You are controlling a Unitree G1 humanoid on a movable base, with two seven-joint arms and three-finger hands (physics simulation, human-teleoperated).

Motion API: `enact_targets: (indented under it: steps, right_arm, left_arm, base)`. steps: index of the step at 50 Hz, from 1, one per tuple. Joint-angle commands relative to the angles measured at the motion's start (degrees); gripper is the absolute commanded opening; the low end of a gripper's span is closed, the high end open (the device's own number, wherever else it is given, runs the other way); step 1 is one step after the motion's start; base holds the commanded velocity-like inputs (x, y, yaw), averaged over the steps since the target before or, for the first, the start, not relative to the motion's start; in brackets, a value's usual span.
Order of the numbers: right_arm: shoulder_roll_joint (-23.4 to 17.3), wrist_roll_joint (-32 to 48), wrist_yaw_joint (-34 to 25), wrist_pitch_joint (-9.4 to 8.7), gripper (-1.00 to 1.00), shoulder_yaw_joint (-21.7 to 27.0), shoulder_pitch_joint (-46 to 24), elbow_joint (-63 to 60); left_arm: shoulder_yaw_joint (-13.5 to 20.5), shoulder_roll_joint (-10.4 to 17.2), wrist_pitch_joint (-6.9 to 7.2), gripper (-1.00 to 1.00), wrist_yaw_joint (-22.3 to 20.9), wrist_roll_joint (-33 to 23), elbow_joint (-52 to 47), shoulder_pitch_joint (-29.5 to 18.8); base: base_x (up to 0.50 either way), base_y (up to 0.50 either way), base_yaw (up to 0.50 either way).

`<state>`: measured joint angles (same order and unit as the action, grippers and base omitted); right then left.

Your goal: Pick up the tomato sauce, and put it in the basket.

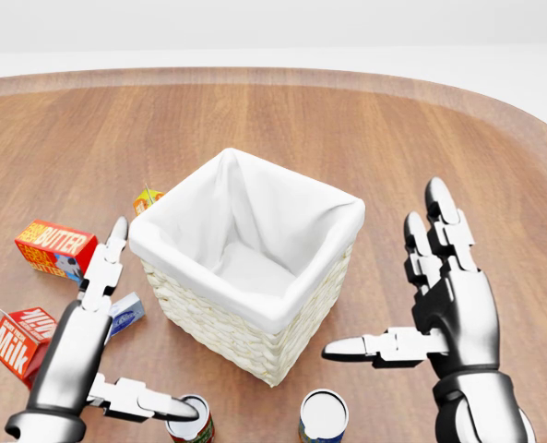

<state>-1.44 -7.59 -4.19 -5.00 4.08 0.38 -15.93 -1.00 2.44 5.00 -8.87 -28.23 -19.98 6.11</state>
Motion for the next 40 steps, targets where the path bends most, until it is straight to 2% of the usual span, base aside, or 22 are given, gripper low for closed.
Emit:
enact_targets:
  steps: [1, 11, 14, 16, 21, 32, 40]
  right_arm:
    - [-0.03, -0.01, 0.03, 0.00, 1.00, 0.02, 0.10, -0.40]
    - [-0.05, 0.06, 0.04, 0.00, 1.00, 0.07, -0.01, -0.29]
    - [-0.03, 0.14, 0.06, 0.00, 1.00, 0.04, -0.02, -0.16]
    - [-0.03, 0.19, 0.03, 0.00, 1.00, 0.06, -0.01, 0.15]
    - [-0.03, 0.28, 0.03, 0.00, 1.00, 0.04, -0.08, 0.66]
    - [-0.03, 0.39, 0.01, 0.00, 1.00, 0.02, -0.13, 1.35]
    - [-0.02, 0.40, 0.03, 0.00, 1.00, -0.04, -0.11, 1.31]
  left_arm:
    - [-0.41, 0.10, 0.00, 1.00, 0.53, -1.53, 0.96, 1.23]
    - [-1.26, 0.03, -0.40, 1.00, 0.34, -2.98, 1.20, 2.30]
    - [-1.52, 0.04, -1.01, 1.00, 0.51, -3.29, 1.67, 2.73]
    - [-1.85, 0.15, -2.33, 1.00, 1.00, -3.48, 2.96, 3.19]
    - [-2.05, 0.28, -3.17, 1.00, 0.79, -3.81, 4.19, 3.52]
    - [-2.42, 0.23, -3.45, 1.00, 0.43, -4.48, 4.22, 3.98]
    - [-2.54, 0.34, -4.51, 1.00, 0.99, -4.66, 5.95, 3.89]
  base:
    - [0.00, 0.00, 0.00]
    - [0.00, 0.00, 0.00]
    - [0.00, 0.00, 0.00]
    - [0.00, 0.00, 0.00]
    - [0.00, 0.00, 0.00]
    - [0.00, 0.00, 0.00]
    - [0.00, 0.00, 0.00]
